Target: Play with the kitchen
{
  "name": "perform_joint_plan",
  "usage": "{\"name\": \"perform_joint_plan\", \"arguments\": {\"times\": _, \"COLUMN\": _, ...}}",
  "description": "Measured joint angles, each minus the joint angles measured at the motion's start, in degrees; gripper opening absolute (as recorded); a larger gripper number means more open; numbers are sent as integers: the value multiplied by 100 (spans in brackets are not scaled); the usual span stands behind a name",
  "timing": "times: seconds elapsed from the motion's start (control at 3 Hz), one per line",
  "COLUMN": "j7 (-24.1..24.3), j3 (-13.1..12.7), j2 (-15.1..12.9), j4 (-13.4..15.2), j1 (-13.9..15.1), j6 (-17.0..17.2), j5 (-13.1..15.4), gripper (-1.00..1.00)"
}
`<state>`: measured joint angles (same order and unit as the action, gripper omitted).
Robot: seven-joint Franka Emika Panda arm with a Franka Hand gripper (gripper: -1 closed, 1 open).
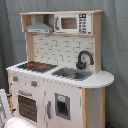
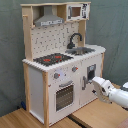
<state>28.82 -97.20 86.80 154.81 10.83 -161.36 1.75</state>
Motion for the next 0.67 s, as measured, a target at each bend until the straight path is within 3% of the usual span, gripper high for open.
{"name": "perform_joint_plan", "arguments": {"times": 0.67, "j7": 1037, "j3": 11, "j2": 41, "j4": -9, "j1": 451, "j6": -558, "j5": 6, "gripper": 100}}
